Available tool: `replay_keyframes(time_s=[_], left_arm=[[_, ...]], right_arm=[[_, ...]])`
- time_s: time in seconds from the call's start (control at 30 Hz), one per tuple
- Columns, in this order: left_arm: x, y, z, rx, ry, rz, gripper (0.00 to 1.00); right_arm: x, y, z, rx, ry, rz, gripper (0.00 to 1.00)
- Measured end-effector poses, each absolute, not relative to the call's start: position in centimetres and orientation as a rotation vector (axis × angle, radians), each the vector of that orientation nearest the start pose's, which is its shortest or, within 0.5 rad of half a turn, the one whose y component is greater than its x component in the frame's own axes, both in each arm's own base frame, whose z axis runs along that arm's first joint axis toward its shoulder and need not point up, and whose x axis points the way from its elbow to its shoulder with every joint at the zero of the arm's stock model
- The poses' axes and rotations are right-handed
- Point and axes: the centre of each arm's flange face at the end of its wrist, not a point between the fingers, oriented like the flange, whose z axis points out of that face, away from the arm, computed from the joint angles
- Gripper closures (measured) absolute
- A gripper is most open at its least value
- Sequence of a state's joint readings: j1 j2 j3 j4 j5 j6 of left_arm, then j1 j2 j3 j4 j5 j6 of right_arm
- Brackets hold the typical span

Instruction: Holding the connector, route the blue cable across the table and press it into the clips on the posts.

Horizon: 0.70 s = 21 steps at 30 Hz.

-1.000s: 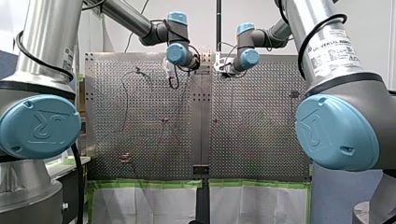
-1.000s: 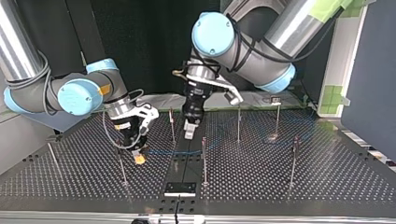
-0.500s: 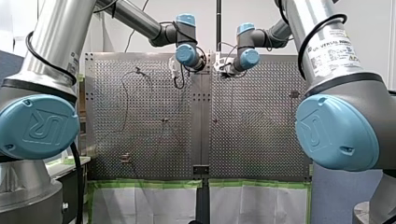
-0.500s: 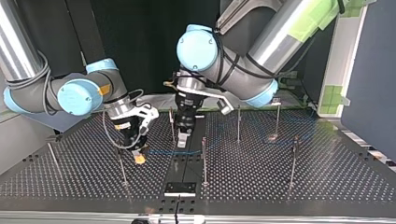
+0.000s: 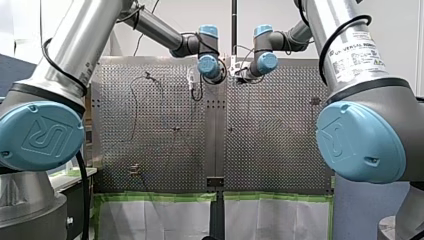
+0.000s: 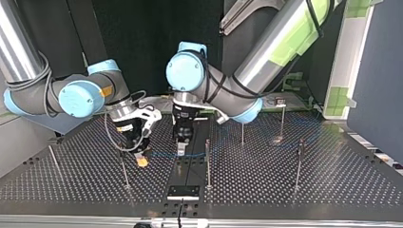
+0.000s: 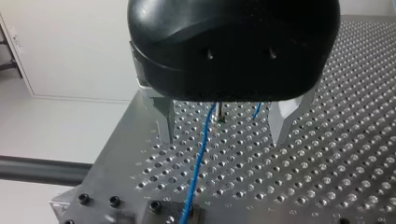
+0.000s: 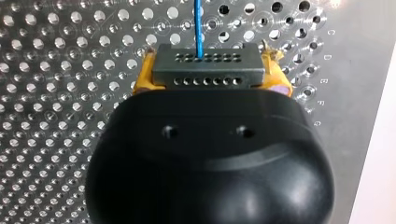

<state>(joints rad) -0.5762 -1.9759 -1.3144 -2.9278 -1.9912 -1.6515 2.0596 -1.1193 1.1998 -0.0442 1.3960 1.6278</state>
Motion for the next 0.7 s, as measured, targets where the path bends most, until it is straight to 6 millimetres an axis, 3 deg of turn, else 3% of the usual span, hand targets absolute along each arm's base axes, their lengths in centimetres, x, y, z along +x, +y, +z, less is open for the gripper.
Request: replay_keyframes(time_s=[0.37, 0.7], left_arm=[[53.3, -44.2, 38.7, 0.029, 1.514, -0.199, 0.0], [55.1, -44.0, 42.0, -0.023, 1.449, -0.196, 0.0]], right_arm=[[44.8, -52.1, 41.0, 1.704, -0.898, 1.694, 1.0], [44.8, -52.1, 41.0, 1.706, -0.897, 1.696, 1.0]])
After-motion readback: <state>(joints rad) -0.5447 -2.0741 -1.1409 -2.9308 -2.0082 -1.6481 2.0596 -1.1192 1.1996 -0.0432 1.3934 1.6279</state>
